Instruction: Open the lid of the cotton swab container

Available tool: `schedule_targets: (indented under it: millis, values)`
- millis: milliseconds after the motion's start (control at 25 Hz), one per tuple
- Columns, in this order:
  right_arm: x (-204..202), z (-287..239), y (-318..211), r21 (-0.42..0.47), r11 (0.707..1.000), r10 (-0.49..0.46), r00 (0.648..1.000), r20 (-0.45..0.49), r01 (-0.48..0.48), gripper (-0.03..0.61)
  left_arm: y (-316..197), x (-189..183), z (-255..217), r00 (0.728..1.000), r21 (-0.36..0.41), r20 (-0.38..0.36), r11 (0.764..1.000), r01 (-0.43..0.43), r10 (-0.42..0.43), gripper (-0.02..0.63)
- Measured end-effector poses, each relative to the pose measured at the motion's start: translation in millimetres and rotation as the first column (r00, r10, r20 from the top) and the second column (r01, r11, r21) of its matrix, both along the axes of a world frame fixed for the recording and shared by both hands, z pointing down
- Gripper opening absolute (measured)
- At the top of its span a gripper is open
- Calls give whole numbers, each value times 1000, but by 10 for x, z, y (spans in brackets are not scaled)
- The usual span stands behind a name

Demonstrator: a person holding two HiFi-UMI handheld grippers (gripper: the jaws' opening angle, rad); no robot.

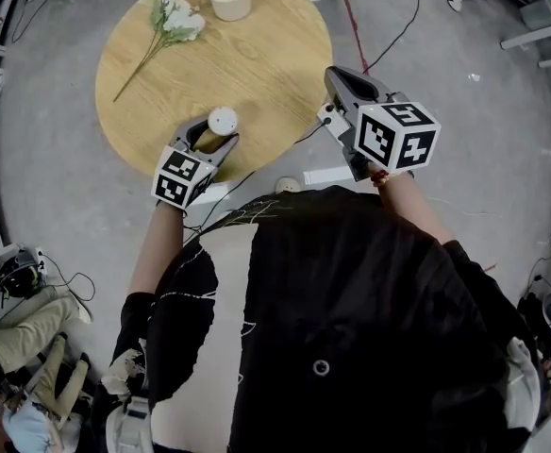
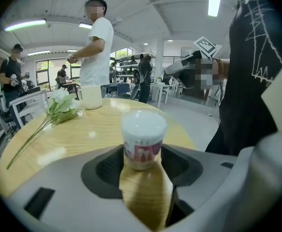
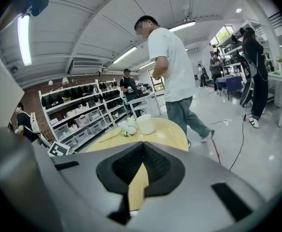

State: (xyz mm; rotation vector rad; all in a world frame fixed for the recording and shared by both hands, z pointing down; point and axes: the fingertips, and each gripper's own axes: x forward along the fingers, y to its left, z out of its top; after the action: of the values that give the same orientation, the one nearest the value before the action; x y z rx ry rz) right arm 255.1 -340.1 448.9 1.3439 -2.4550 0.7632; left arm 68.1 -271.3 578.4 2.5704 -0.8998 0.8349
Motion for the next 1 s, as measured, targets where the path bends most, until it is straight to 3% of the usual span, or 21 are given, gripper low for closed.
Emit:
schedule_targets:
  millis: [320, 600, 840, 1000]
  values:
    - [-157, -132, 1, 45, 998, -52, 998, 47, 50, 5, -108, -3, -209, 991, 5, -109, 997, 74, -73, 242]
    - [-270, -257, 3, 61, 994, -96, 992, 77, 92, 5, -319, -17, -569, 954, 2, -248, 985, 174, -168, 241]
    - [-538, -619, 56, 149, 971, -210, 968, 139, 189, 6, -398, 42, -885, 945, 27, -267, 978, 205, -190, 241]
    - [-773, -766, 134, 185, 950, -284, 943, 173, 252, 110, -406, 68, -1043, 949, 44, -256, 978, 202, -185, 241]
